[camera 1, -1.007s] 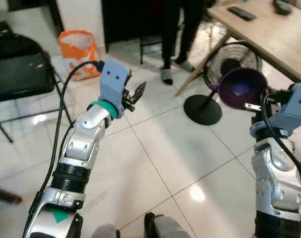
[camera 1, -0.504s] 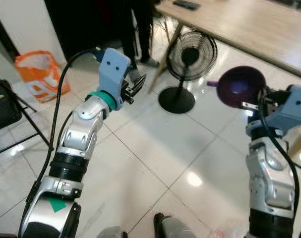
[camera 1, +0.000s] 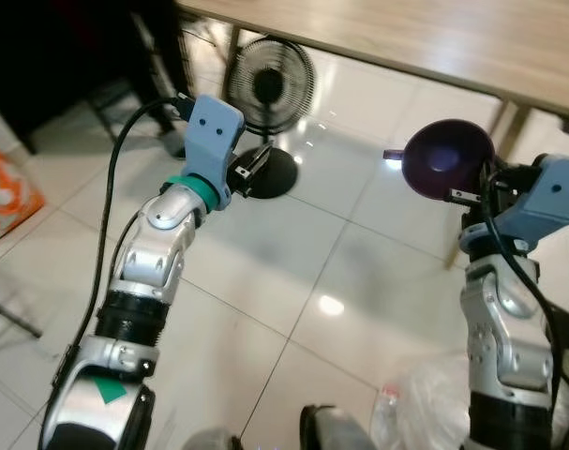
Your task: Setting the table
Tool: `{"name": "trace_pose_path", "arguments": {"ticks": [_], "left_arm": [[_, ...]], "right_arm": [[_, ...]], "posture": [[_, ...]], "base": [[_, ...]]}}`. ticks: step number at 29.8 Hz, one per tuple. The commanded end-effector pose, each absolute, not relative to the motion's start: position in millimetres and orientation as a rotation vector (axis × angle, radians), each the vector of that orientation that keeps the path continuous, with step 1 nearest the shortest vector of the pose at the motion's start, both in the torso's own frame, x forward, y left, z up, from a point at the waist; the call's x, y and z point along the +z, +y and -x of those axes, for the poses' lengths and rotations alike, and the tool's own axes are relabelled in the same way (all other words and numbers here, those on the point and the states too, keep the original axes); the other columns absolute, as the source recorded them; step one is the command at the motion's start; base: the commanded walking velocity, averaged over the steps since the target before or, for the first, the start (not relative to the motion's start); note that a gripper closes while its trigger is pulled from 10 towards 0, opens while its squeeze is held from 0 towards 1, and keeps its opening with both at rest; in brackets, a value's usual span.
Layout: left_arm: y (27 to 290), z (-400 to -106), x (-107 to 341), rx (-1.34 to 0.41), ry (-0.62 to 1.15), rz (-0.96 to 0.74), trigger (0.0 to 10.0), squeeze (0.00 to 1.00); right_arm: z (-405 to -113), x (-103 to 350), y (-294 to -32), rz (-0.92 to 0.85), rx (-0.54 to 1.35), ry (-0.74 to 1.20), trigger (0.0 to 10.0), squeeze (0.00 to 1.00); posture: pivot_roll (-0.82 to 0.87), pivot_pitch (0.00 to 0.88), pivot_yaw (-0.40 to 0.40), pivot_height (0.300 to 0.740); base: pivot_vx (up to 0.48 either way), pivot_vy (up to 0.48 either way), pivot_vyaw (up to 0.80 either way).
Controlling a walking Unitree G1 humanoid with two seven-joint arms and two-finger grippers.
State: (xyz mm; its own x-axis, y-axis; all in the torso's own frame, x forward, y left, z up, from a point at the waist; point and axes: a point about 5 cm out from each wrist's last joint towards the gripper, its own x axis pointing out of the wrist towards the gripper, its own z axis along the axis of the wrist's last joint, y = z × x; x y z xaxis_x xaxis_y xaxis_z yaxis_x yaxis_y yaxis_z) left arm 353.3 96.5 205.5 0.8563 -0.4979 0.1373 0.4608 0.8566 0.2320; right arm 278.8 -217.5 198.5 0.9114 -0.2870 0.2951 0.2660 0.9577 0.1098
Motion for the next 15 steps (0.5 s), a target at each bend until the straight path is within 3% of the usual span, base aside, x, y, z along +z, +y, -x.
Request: {"name": "trace_pose_path", "arguments": {"ticks": [1,15], "left_arm": [[103.2,-356.6,202.5,-0.45,-0.19,-0.226,10.0,0.0],[101.1,-358.3,204.6,-0.436,-0.204,-0.212,10.0,0.0]], "right_arm": [[-279.5,204.5,-210.8,-0.072,-0.26,-0.355,10.0,0.0],[-277.7,203.9,-213.4,-0.066,-0.261,-0.356,10.0,0.0]], "posture": [[0.1,0.009,0.058,0.74],[0.09,0.008,0.055,0.74]], "base": [[0.469,0.0,0.0],[0.478,0.0,0.0]]}}
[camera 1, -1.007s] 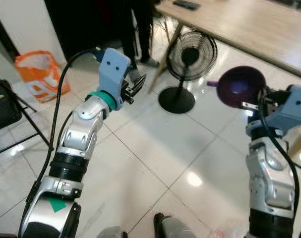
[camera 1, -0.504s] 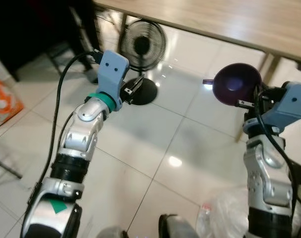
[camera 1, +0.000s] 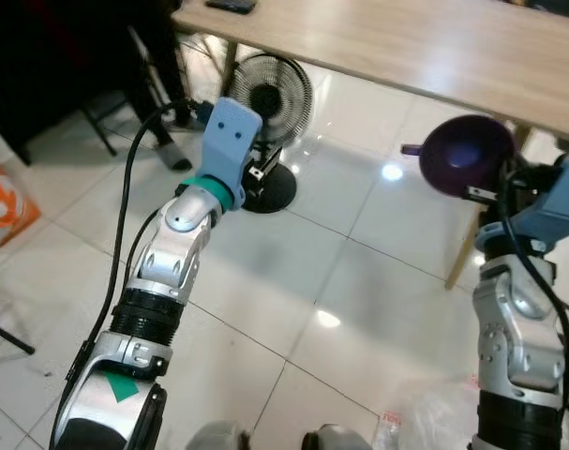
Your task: Setting the table
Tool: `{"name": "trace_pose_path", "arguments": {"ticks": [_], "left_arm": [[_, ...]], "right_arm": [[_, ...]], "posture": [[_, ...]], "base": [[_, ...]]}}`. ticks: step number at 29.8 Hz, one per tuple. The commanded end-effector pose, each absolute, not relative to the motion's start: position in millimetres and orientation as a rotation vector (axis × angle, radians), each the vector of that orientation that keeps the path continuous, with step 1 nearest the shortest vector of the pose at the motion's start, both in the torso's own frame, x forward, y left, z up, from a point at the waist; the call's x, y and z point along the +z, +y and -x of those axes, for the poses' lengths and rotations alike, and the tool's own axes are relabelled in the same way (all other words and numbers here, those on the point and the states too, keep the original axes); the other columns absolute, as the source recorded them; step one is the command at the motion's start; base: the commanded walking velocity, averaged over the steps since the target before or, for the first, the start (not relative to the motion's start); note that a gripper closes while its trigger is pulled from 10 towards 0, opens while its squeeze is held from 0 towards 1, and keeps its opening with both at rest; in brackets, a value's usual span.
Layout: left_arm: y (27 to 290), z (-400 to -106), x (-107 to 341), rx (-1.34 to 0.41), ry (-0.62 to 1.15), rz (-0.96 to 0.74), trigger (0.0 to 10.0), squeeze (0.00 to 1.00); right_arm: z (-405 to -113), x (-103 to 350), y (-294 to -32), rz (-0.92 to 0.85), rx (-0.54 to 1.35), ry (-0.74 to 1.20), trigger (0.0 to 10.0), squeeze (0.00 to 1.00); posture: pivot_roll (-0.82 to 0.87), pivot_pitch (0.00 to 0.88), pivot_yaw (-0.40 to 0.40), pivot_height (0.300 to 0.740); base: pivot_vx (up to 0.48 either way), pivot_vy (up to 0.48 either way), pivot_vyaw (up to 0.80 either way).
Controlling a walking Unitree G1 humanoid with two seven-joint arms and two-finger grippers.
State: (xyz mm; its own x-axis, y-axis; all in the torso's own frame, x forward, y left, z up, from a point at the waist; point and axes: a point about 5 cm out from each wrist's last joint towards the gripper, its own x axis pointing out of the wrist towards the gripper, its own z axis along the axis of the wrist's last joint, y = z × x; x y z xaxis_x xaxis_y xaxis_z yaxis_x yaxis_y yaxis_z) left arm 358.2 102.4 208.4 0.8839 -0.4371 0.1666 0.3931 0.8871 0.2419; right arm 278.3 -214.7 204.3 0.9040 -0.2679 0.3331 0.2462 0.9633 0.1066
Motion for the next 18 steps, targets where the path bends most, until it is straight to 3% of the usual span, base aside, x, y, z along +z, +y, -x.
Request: {"name": "trace_pose_path", "arguments": {"ticks": [1,5,9,16,18], "left_arm": [[101.2,-358.3,204.4,-0.436,-0.204,-0.211,10.0,0.0],[100.2,-358.2,203.7,-0.437,-0.207,-0.21,10.0,0.0],[99.8,-358.4,203.3,-0.436,-0.207,-0.21,10.0,0.0],[99.6,-358.4,202.2,-0.435,-0.205,-0.205,10.0,0.0],[99.7,-358.3,202.0,-0.434,-0.204,-0.205,10.0,0.0]], "right_arm": [[-277.5,203.9,-213.6,-0.066,-0.262,-0.356,10.0,0.0],[-277.4,202.6,-213.7,-0.074,-0.267,-0.348,10.0,0.0],[-277.6,201.3,-214.1,-0.092,-0.27,-0.339,10.0,0.0],[-277.2,201.7,-216.1,-0.077,-0.27,-0.339,10.0,0.0],[-277.2,201.7,-216.3,-0.076,-0.27,-0.338,10.0,0.0]], "posture": [[0.09,0.01,0.054,0.74],[0.09,0.011,0.054,0.74],[0.09,0.012,0.053,0.74],[0.09,0.015,0.048,0.74],[0.09,0.016,0.047,0.74]], "base": [[0.48,0.0,0.0],[0.48,0.0,0.0],[0.48,0.0,-0.8],[0.48,0.0,0.0],[0.48,0.0,-0.8]]}}
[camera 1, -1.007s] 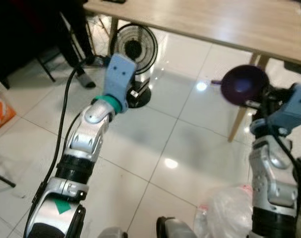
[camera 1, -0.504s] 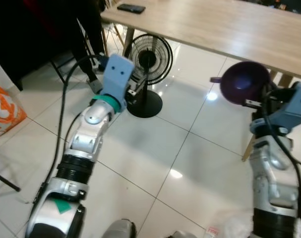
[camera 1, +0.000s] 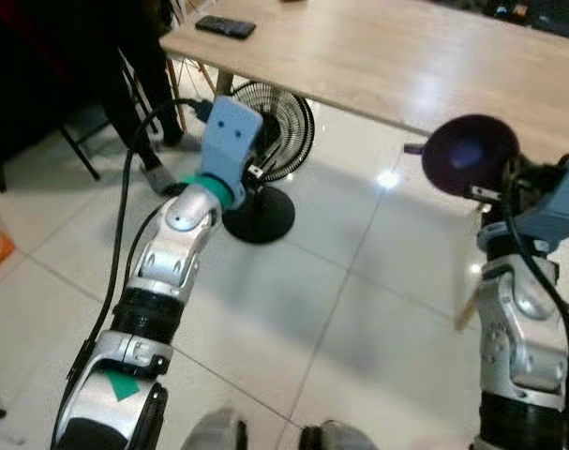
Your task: Setting the table
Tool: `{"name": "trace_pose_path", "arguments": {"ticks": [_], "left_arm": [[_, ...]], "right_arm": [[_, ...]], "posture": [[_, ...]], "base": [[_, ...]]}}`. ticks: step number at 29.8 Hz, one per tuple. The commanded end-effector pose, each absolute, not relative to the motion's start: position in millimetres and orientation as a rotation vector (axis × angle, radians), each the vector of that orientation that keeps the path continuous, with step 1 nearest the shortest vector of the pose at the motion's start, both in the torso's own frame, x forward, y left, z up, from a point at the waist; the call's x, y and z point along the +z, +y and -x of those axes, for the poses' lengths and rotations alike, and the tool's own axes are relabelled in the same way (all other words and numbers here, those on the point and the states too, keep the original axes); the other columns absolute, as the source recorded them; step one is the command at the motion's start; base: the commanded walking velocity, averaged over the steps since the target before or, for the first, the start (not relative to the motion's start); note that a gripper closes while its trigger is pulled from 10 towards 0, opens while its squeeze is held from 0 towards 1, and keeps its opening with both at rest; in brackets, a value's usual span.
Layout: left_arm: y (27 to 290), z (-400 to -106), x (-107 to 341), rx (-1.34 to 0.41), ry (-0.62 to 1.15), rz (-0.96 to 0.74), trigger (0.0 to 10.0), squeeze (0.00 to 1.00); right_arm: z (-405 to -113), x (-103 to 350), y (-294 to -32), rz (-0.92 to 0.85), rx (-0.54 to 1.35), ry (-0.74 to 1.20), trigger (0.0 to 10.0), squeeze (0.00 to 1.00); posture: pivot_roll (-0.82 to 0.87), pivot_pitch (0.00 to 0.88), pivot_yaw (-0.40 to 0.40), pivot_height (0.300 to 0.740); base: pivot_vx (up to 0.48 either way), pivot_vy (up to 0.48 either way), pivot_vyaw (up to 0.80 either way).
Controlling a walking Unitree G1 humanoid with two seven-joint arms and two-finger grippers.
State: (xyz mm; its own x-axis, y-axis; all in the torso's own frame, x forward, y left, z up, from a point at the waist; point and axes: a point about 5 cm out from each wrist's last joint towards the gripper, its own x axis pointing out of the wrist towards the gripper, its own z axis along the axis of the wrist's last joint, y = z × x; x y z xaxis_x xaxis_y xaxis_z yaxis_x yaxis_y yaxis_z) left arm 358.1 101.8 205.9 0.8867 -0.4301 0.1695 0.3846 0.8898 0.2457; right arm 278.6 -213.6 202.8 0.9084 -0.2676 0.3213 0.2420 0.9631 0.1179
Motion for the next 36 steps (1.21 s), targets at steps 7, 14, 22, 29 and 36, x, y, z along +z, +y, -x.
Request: {"name": "trace_pose_path", "arguments": {"ticks": [7,14,22,29,36], "left_arm": [[100,-358,202,-0.429,-0.205,-0.205,10.0,0.0],[101,-358,202,-0.429,-0.206,-0.203,10.0,0.0],[101,-358,201,-0.427,-0.207,-0.203,10.0,0.0],[101,-358,201,-0.425,-0.208,-0.201,10.0,0.0],[103,-358,201,-0.421,-0.209,-0.202,10.0,0.0]], "right_arm": [[-278,201,-217,-0.068,-0.276,-0.329,10.0,0.0],[-277,201,-219,-0.067,-0.284,-0.327,10.0,0.0],[-277,202,-220,-0.058,-0.285,-0.33,10.0,0.0],[-278,209,-217,-0.06,-0.261,-0.351,10.0,0.0],[-279,215,-219,-0.053,-0.264,-0.369,10.0,0.0]], "posture": [[0.09,0.017,0.046,0.74],[0.09,0.018,0.043,0.74],[0.09,0.016,0.039,0.74],[0.09,0.013,0.037,0.74],[0.09,0.01,0.031,0.74]], "base": [[0.48,0.0,-0.8],[0.48,0.0,-0.69],[0.48,0.0,0.0],[0.48,0.0,0.0],[0.48,0.0,0.0]]}}
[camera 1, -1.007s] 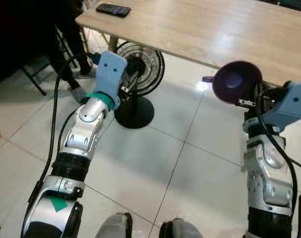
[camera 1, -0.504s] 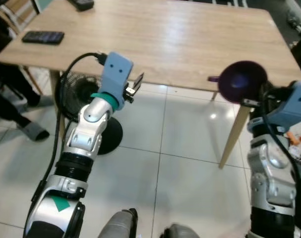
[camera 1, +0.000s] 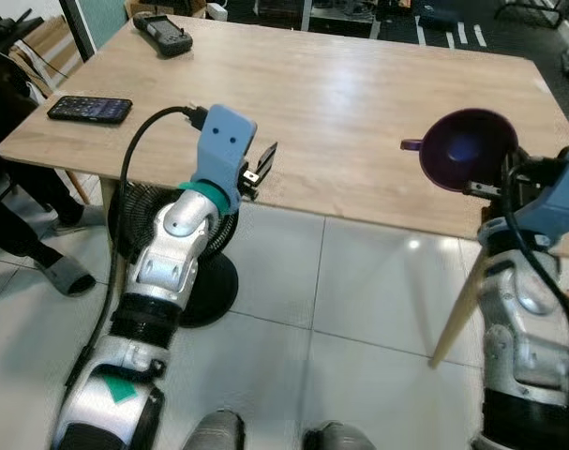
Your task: Setting the table
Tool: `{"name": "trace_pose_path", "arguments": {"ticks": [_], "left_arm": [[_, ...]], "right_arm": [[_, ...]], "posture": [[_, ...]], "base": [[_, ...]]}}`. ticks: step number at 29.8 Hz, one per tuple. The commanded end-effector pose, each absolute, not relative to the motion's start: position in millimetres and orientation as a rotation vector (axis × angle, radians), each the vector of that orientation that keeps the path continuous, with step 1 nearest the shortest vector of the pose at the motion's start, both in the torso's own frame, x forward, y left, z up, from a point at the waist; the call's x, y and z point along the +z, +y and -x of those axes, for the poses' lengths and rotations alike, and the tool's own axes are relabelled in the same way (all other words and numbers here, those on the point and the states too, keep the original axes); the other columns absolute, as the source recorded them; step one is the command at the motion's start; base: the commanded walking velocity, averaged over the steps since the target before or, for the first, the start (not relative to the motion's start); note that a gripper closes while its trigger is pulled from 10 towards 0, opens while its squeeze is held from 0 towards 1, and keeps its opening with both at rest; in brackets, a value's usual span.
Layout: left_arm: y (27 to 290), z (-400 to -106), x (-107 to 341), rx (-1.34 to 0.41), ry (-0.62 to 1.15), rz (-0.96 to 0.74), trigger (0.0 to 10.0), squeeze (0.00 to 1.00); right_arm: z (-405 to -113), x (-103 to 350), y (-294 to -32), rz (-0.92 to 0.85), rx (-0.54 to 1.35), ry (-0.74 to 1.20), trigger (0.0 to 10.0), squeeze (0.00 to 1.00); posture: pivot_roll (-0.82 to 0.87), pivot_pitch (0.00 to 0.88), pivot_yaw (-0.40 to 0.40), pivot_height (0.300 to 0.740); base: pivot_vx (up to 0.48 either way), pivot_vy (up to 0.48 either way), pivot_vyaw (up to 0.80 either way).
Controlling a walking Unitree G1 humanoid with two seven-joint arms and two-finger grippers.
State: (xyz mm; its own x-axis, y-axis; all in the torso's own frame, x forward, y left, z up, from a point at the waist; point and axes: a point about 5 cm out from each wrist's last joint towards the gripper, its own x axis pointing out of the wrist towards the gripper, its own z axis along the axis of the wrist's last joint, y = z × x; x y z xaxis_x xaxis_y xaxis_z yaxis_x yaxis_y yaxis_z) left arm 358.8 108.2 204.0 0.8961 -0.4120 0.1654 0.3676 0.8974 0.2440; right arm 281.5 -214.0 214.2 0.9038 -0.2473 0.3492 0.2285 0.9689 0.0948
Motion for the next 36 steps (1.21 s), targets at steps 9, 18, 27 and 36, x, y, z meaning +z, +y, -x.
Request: {"name": "trace_pose_path", "arguments": {"ticks": [9,18,27,36], "left_arm": [[103.8,-357.9,201.1,-0.417,-0.209,-0.199,10.0,0.0],[103.7,-358.1,200.9,-0.416,-0.204,-0.195,10.0,0.0],[103.0,-355.8,197.1,-0.427,-0.176,-0.179,10.0,0.0],[105.3,-353.2,198.6,-0.448,-0.194,-0.209,10.0,0.0]], "right_arm": [[-278.6,215.0,-223.2,-0.047,-0.279,-0.368,10.0,0.0],[-277.7,213.7,-223.4,-0.05,-0.282,-0.361,10.0,0.0],[-277.6,213.3,-225.5,-0.043,-0.284,-0.354,10.0,0.0],[-277.1,211.9,-227.4,-0.031,-0.281,-0.341,10.0,0.0]], "posture": [[0.09,0.012,0.031,0.74],[0.09,0.016,0.032,0.74],[0.09,0.022,0.029,0.74],[0.09,0.027,0.025,0.74]], "base": [[0.48,0.0,0.0],[0.455,0.0,0.0],[0.053,0.0,0.0],[0.0,0.0,0.0]]}}
